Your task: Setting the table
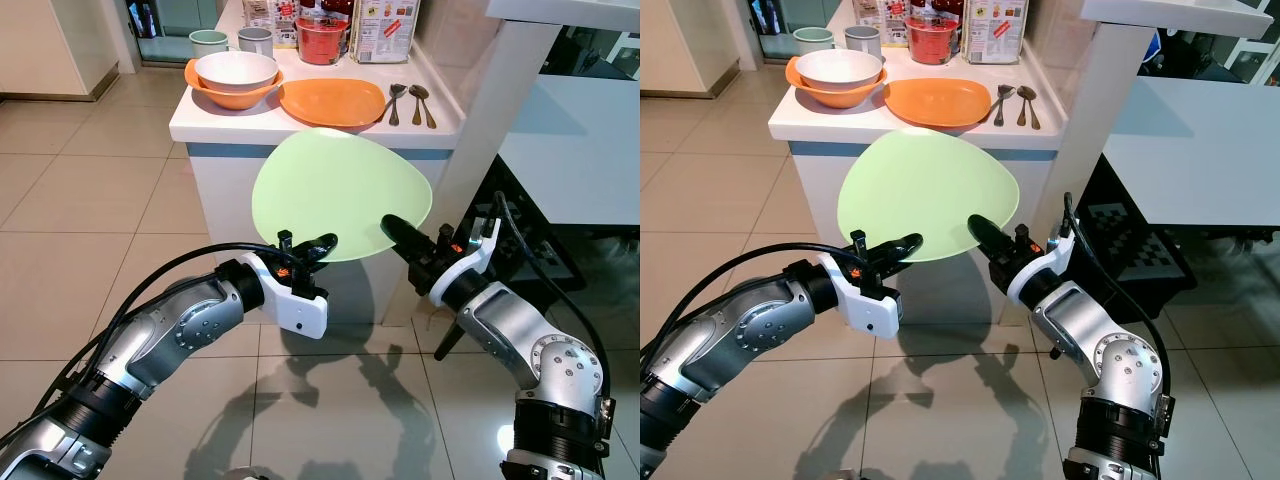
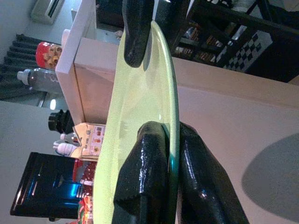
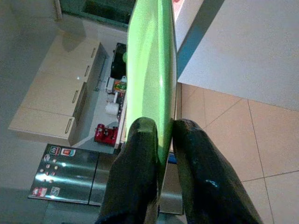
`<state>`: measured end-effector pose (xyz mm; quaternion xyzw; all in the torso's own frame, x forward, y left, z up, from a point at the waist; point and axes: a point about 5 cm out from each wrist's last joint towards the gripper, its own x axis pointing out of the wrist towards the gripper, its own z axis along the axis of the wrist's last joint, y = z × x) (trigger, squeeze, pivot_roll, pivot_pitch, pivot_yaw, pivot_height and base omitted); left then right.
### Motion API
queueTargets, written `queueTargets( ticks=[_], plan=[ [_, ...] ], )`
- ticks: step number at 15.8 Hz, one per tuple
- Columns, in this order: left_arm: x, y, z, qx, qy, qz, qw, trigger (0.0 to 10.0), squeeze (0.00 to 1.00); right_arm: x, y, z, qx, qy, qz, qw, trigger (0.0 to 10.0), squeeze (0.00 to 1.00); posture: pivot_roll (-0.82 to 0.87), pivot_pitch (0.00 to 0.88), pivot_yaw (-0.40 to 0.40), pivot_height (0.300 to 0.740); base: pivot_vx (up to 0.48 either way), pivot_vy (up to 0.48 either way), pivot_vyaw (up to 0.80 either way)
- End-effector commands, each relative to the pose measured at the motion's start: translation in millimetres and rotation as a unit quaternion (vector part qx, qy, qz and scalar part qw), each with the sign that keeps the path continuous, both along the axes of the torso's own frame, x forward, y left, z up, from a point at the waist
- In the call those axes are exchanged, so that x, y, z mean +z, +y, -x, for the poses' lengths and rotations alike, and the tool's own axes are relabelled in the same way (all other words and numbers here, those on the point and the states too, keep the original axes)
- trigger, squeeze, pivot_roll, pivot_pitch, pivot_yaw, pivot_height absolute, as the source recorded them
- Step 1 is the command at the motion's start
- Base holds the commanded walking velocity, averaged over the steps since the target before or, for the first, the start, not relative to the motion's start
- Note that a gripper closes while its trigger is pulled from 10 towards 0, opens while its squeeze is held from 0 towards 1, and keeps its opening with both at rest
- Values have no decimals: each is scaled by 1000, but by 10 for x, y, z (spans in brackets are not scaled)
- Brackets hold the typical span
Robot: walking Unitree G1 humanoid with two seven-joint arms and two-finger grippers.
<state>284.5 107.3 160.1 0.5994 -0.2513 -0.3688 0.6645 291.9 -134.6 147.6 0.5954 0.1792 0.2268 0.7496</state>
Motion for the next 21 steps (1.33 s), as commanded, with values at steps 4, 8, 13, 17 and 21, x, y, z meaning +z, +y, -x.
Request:
queueTargets(
  ticks=[4, 8, 13, 17, 21],
  plan=[
    [263, -99, 19, -36, -18, 75, 996, 10000, 1000, -28, -144, -60, -50, 13, 7, 999, 0, 0, 69, 0, -73, 740, 0, 0, 0],
    [286, -109, 31, -44, -22, 80, 996, 10000, 1000, -45, -170, -84, -64, 20, 14, 998, 0, 0, 70, 0, -76, 740, 0, 0, 0],
    [303, -182, 84, -73, -53, 65, 994, 10000, 329, 7, -358, -227, -168, 49, -9, 985, 0, 0, 70, 0, -75, 740, 0, 0, 0],
    [382, -193, 65, -66, -66, 97, 991, 10000, 145, 102, -528, -305, -222, 47, -8, 974, 0, 0, 70, 0, -74, 740, 0, 0, 0],
    [174, 320, -379, 257, 144, 401, 868, 10000, 0, 118, -439, -167, -179, -24, 270, 946, 0, 0, 52, 0, -58, 740, 0, 0, 0]
  ],
)
